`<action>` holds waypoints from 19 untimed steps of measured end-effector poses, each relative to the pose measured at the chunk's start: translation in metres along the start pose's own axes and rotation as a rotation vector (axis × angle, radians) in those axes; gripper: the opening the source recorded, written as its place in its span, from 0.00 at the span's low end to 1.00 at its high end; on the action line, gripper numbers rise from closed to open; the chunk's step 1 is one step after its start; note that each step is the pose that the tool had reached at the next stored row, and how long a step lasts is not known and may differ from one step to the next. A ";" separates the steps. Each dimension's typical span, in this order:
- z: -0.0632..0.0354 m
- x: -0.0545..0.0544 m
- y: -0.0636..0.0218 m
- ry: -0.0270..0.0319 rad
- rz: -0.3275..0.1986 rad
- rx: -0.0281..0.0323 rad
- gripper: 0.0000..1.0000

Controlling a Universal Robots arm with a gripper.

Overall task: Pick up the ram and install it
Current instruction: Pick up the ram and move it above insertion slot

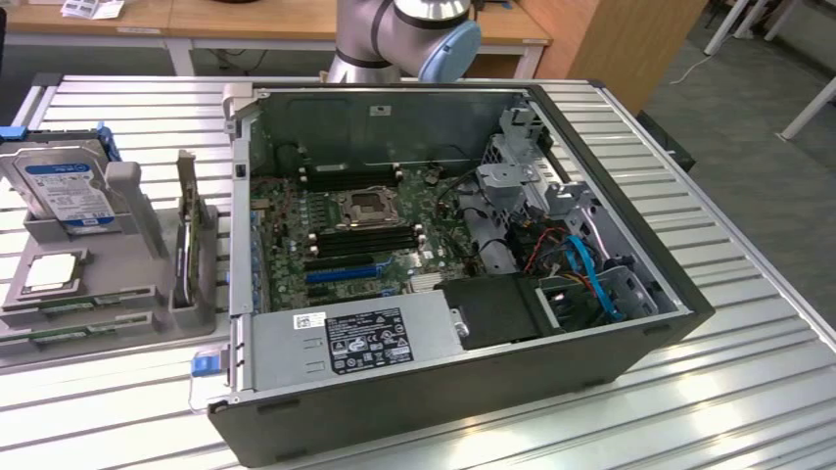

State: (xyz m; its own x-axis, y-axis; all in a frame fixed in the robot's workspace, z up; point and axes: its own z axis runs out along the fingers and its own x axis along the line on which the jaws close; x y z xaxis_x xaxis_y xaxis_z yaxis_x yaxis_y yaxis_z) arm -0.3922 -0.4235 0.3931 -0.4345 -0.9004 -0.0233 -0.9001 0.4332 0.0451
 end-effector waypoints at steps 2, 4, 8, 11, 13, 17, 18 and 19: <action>0.0000 0.000 0.0000 0.0013 -0.028 -0.0006 0.10; 0.0000 0.000 0.0000 0.0026 -0.058 -0.0013 0.10; 0.0000 0.000 -0.0001 0.0052 -0.115 -0.0026 0.10; 0.0000 0.000 0.0000 0.0072 -0.159 -0.0037 0.10; 0.0000 0.000 0.0000 0.0084 -0.186 -0.0043 0.10; 0.0001 0.000 0.0000 0.0105 -0.233 -0.0054 0.10; 0.0001 0.000 0.0000 0.0106 -0.235 -0.0054 0.10; 0.0001 0.000 0.0000 0.0106 -0.235 -0.0054 0.10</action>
State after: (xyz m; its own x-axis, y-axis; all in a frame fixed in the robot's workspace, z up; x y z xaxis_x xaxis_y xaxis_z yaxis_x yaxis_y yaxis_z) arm -0.3922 -0.4235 0.3930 -0.2125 -0.9769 -0.0233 -0.9764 0.2114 0.0450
